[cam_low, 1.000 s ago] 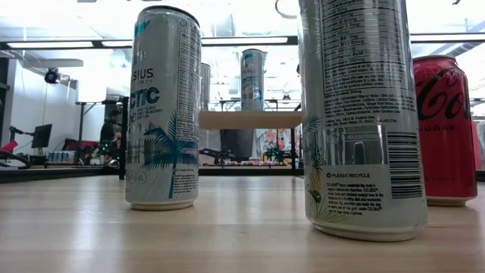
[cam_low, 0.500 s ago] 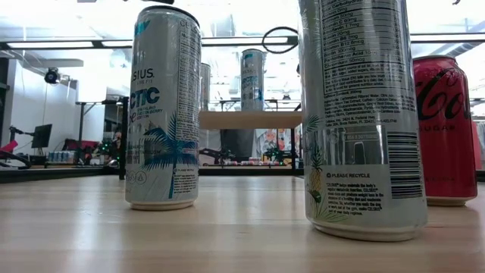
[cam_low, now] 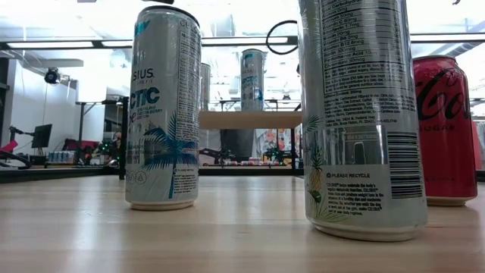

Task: Place canned beverage on shelf
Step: Put the red soda can on the shelf

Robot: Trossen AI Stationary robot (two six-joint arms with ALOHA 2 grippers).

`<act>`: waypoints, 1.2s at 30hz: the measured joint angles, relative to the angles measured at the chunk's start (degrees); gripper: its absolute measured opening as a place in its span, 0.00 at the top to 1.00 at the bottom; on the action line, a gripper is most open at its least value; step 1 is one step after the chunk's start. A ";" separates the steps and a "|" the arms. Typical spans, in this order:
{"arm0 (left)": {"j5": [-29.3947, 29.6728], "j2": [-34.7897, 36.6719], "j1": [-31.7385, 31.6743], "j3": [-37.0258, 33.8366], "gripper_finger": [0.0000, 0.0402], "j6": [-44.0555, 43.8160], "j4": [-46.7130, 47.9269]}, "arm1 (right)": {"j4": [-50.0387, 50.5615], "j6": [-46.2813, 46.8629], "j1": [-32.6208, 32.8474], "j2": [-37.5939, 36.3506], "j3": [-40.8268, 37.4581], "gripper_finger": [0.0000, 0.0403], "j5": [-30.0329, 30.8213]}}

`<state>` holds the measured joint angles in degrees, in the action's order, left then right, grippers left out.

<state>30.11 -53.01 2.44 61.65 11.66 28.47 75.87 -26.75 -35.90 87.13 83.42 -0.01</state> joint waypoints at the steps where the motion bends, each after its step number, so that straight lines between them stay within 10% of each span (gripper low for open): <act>1: 0.00 0.00 0.00 0.00 1.00 0.51 0.00 | -0.20 0.15 0.00 0.00 0.00 0.41 0.11; 36: -0.20 0.13 0.00 0.15 1.00 1.62 0.42 | -16.59 -3.12 0.10 0.09 -6.80 0.23 -4.47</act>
<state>29.91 -52.88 2.44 61.80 13.28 28.88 59.28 -29.87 -35.80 87.22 76.62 -4.48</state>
